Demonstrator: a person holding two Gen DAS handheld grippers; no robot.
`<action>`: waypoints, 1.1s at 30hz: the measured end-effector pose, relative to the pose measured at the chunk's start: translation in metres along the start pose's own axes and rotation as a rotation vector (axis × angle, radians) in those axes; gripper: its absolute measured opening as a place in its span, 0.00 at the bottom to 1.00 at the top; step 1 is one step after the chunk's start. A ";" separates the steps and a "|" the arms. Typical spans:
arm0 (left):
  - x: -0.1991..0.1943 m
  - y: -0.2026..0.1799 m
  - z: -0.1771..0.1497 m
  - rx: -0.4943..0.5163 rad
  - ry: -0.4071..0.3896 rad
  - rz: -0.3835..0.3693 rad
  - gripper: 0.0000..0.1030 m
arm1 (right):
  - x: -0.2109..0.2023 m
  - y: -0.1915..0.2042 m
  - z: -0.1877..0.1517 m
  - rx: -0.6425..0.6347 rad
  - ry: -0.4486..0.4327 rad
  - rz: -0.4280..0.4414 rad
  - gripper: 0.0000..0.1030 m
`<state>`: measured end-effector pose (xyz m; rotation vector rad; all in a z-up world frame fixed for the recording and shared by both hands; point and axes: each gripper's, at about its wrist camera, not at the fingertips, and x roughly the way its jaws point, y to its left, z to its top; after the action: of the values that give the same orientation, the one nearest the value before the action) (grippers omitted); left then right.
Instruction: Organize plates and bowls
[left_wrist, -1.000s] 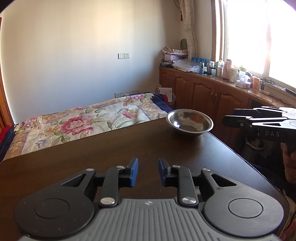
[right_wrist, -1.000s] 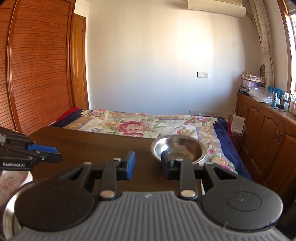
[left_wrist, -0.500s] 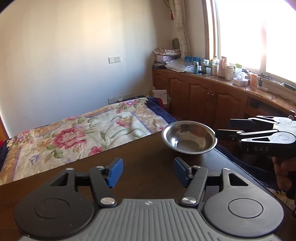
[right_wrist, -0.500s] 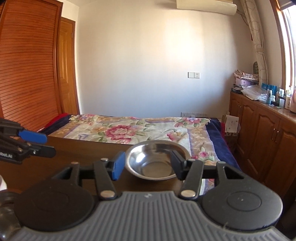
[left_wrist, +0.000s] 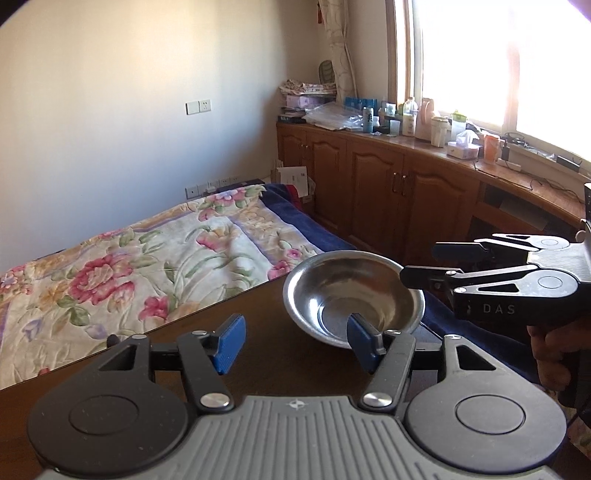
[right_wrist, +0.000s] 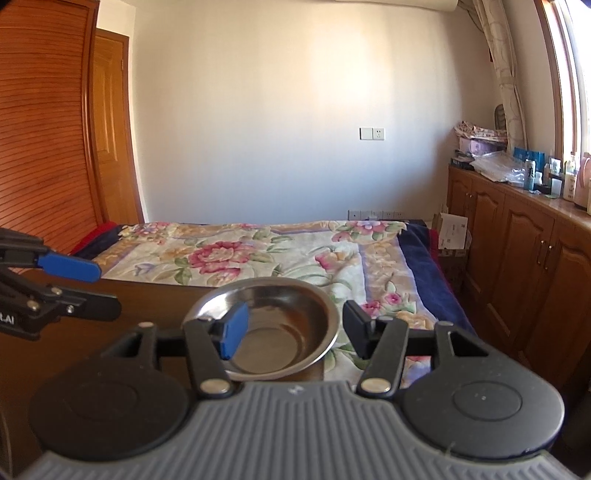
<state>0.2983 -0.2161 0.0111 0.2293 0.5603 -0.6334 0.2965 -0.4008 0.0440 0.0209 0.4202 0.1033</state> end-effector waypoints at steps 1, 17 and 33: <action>0.004 0.000 0.000 -0.002 0.005 -0.002 0.62 | 0.001 -0.001 0.000 0.005 0.004 -0.001 0.56; 0.049 0.001 0.008 -0.040 0.102 -0.037 0.55 | 0.020 -0.020 -0.011 0.105 0.081 0.059 0.53; 0.072 0.006 0.012 -0.085 0.175 -0.049 0.32 | 0.027 -0.023 -0.012 0.148 0.134 0.109 0.41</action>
<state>0.3548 -0.2519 -0.0192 0.1925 0.7620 -0.6389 0.3186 -0.4207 0.0209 0.1837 0.5602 0.1818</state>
